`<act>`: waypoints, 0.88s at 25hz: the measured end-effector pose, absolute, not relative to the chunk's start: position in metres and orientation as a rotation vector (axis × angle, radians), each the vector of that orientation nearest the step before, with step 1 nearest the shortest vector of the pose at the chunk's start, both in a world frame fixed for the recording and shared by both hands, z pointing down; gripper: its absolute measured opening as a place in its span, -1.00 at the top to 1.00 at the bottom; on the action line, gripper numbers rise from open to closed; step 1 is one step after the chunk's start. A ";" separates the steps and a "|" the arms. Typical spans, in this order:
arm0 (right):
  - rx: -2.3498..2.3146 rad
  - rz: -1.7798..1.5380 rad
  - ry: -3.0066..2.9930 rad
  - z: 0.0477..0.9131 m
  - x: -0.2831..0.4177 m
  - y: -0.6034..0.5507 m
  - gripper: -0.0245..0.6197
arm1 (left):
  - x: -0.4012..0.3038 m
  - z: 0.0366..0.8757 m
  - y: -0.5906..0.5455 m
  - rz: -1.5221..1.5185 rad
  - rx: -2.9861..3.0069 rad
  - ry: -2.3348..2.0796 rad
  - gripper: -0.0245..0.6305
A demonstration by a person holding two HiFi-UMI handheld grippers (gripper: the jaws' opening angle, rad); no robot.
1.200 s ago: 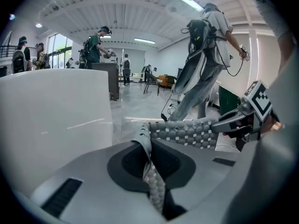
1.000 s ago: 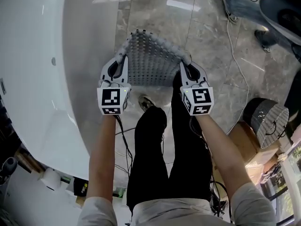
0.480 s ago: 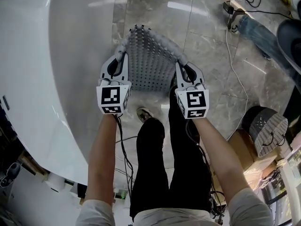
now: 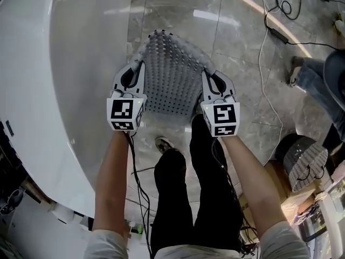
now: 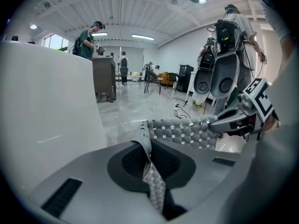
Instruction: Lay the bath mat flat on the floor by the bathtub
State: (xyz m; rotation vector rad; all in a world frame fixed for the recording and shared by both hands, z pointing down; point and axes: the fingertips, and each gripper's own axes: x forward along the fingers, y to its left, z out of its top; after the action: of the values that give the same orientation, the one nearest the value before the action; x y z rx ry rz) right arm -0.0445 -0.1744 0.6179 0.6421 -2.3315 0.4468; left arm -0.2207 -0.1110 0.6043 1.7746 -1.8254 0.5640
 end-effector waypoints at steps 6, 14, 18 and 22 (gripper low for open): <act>0.598 0.433 -2.341 0.633 -0.050 -0.204 0.85 | -0.236 0.613 -0.144 0.538 1.739 -1.834 0.85; 0.567 0.406 -2.363 0.659 -0.065 -0.239 0.85 | -0.247 0.640 -0.159 0.505 1.706 -1.856 0.85; 0.555 0.367 -2.394 0.674 -0.068 -0.245 0.85 | -0.250 0.655 -0.160 0.499 1.728 -1.882 0.85; 0.523 0.314 -2.437 0.689 -0.076 -0.242 0.85 | -0.258 0.676 -0.156 0.494 1.757 -1.924 0.85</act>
State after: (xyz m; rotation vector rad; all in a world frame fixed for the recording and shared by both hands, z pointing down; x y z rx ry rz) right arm -0.0756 -0.2421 0.6887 0.5234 -2.4369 0.3142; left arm -0.2583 -0.1555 0.6757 1.7571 -1.9239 0.4943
